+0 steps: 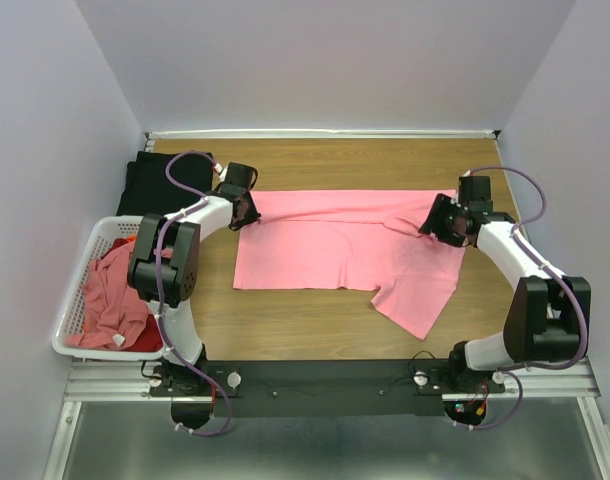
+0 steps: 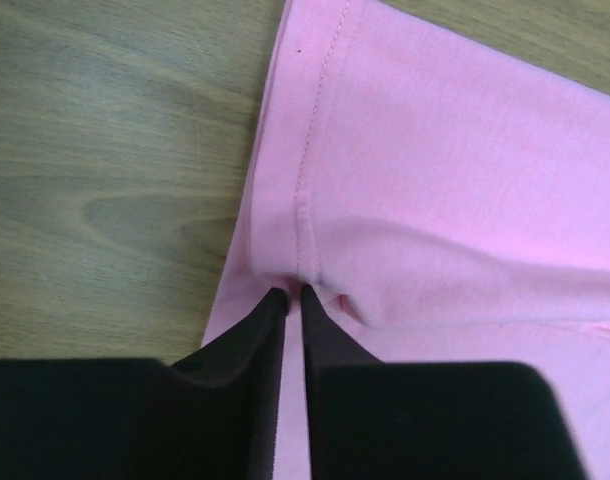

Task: Fold and stack the t-shirts
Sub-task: Fold the tshirt

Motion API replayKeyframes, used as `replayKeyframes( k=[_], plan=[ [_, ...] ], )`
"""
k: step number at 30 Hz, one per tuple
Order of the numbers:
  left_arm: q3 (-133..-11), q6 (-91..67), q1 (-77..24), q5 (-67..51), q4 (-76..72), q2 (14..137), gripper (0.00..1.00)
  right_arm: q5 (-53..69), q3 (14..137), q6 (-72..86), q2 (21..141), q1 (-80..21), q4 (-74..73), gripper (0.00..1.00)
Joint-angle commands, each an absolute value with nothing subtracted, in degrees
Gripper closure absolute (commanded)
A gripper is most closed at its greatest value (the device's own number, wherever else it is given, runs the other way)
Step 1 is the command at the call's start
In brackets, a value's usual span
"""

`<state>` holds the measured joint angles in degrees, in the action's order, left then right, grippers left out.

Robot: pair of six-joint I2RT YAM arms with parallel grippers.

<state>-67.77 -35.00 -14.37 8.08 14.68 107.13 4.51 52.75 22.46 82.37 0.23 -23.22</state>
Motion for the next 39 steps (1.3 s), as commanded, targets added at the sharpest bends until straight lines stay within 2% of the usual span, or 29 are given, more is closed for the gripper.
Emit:
replayKeyframes(
  k=[1, 4, 19, 26, 30, 39],
  plan=[
    [-68.73, -34.72, -14.85, 8.96, 14.94, 106.97, 0.87, 2.99, 51.42, 22.68, 80.51, 0.35, -23.64, 0.35],
    [-69.34, -34.19, -14.85, 9.32, 16.34, 106.53, 1.0, 2.73, 51.07, 22.5, 79.89, 0.35, -23.64, 0.35],
    [-76.46, -28.3, -14.85, 15.65, 31.64, 106.43, 1.0, 3.7, 53.78, 18.99, 83.49, -1.74, -23.73, 0.37],
    [-77.25, -26.72, -14.85, 16.61, 33.31, 106.26, 1.0, -4.12, 58.79, 11.87, 88.93, -11.76, -23.73, 0.45],
    [-78.05, -26.19, -14.85, 17.14, 33.75, 106.35, 1.0, -10.44, 60.82, 7.39, 92.8, -17.03, -23.82, 0.46],
    [-78.22, -26.02, -14.85, 16.61, 33.49, 106.79, 1.0, -25.48, 64.68, 3.26, 100.63, -19.16, -23.73, 0.46]
  ],
)
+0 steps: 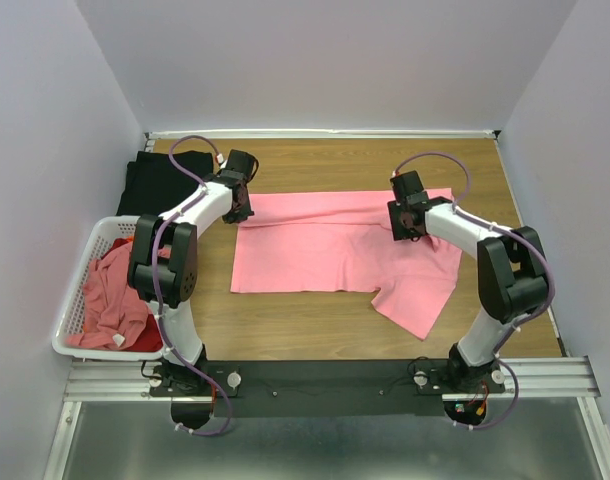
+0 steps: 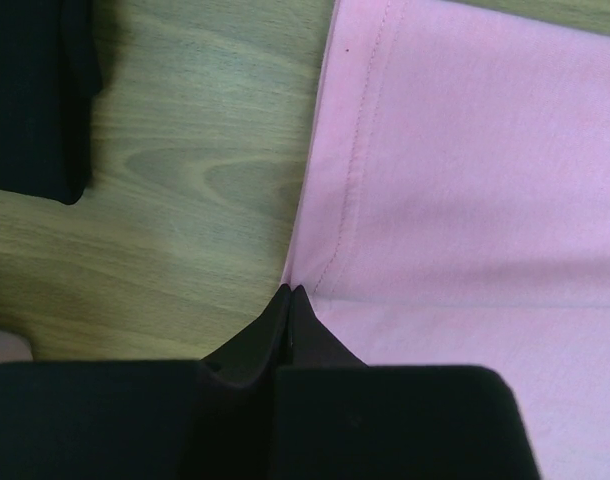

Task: Fold and stack the t-shirts
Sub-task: Fold the tshirt

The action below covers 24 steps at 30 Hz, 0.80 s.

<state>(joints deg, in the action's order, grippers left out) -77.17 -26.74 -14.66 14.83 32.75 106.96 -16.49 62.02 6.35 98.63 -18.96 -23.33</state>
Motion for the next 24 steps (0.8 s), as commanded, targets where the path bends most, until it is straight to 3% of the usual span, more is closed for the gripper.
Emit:
replayKeyframes(
  k=[1, 6, 12, 22, 24],
  plan=[
    [-78.22, -26.02, -14.85, 16.44, 33.4, 106.7, 1.0, -25.66, 65.3, 2.9, 101.16, -19.25, -23.73, 0.46],
    [-78.4, -26.1, -14.85, 16.44, 33.4, 106.88, 1.0, -25.23, 66.97, 2.55, 104.49, -19.16, -23.29, 0.46],
    [-78.92, -26.02, -14.85, 16.08, 33.49, 107.31, 1.0, -23.29, 68.03, 1.76, 105.73, -19.16, -23.29, 0.57],
    [-78.75, -25.84, -14.85, 15.65, 32.96, 107.4, 1.0, -20.57, 66.44, 1.58, 103.8, -19.95, -23.2, 0.58],
    [-78.84, -25.84, -14.85, 15.56, 32.96, 107.49, 1.0, -20.92, 66.45, 1.67, 104.59, -19.86, -23.2, 0.64]
  ],
)
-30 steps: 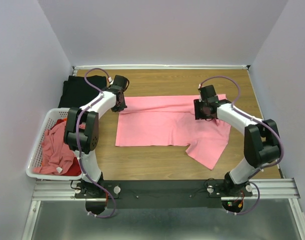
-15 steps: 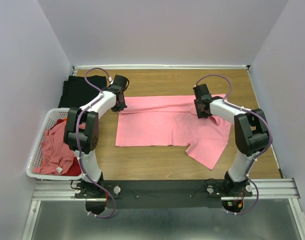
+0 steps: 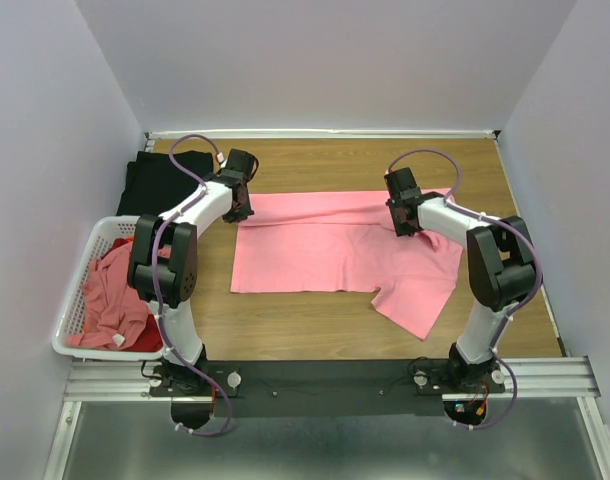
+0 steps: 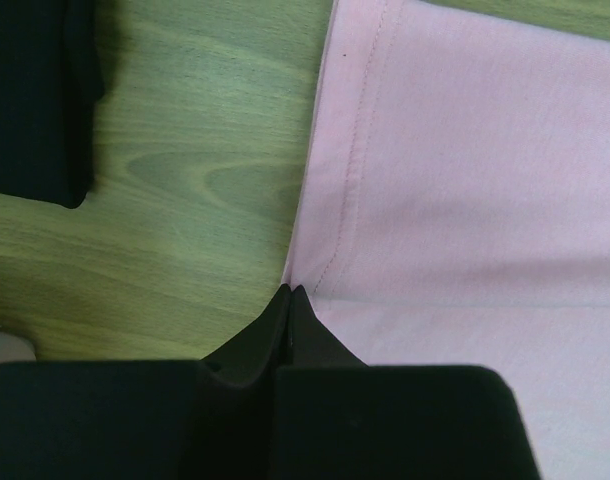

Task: Fold and stack the t-shirts
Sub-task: Fold the tshirt

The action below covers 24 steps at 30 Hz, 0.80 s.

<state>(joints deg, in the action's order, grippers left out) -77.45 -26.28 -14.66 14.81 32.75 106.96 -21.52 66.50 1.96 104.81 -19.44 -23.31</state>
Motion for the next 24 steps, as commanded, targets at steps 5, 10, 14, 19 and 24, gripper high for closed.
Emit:
replayKeyframes(
  k=[5, 10, 14, 19, 24],
  plan=[
    [-78.93, -25.84, -14.85, 15.64, 33.05, 107.49, 1.0, -23.29, 66.36, 1.32, 106.43, -19.95, -22.76, 0.65],
    [-78.58, -25.84, -14.85, 15.82, 32.96, 107.31, 1.0, -23.64, 66.62, 0.97, 106.88, -19.95, -22.59, 0.82],
    [-78.49, -25.93, -14.85, 15.82, 32.96, 107.31, 1.0, -23.03, 66.45, 0.62, 105.21, -19.95, -22.68, 0.94],
    [-79.19, -25.75, -14.85, 15.99, 33.48, 107.4, 1.0, -21.37, 65.39, 0.61, 101.35, -19.95, -23.38, 0.99],
    [-79.89, -25.58, -14.85, 16.79, 34.45, 107.67, 1.0, -17.76, 66.79, 1.14, 98.53, -19.86, -28.46, 0.99]
  ],
)
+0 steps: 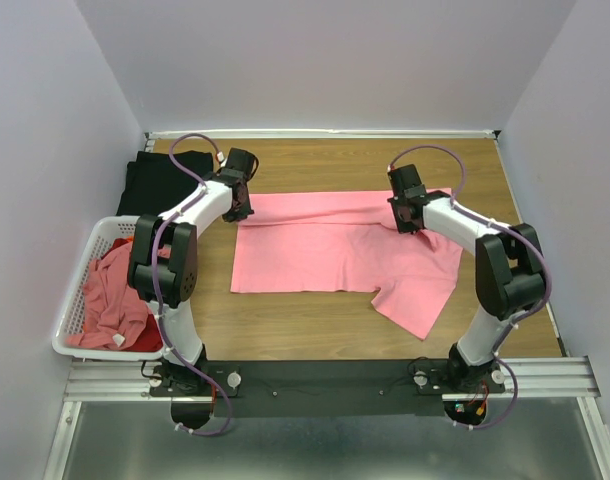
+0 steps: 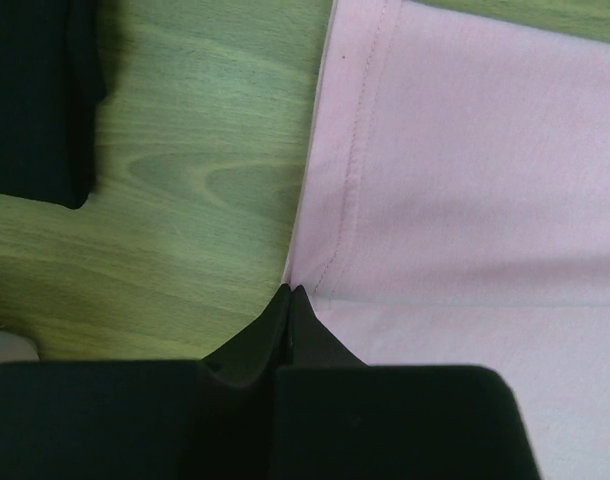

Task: Fold and stack the t-shirts
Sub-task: Fold the tshirt

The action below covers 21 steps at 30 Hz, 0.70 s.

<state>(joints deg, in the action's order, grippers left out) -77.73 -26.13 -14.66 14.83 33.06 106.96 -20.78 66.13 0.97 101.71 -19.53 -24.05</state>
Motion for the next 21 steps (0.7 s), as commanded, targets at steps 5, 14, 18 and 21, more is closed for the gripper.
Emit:
replayKeyframes(
  k=[5, 14, 18, 21],
  plan=[
    [-79.89, -25.31, -14.85, 17.23, 35.07, 107.75, 1.0, -15.03, 69.78, 1.93, 98.7, -19.95, -33.57, 0.99],
    [-79.89, -24.7, -14.77, 17.23, 36.83, 107.93, 1.0, -15.12, 71.89, 3.96, 99.85, -19.86, -39.29, 0.99],
    [-80.33, -24.7, -14.68, 17.4, 37.09, 108.01, 1.0, -15.03, 74.53, 4.04, 99.84, -19.86, -41.48, 0.99],
    [-80.68, -24.61, -14.68, 17.49, 37.44, 108.02, 1.0, -16.52, 74.71, 3.95, 99.49, -19.78, -42.19, 0.99]
  ],
)
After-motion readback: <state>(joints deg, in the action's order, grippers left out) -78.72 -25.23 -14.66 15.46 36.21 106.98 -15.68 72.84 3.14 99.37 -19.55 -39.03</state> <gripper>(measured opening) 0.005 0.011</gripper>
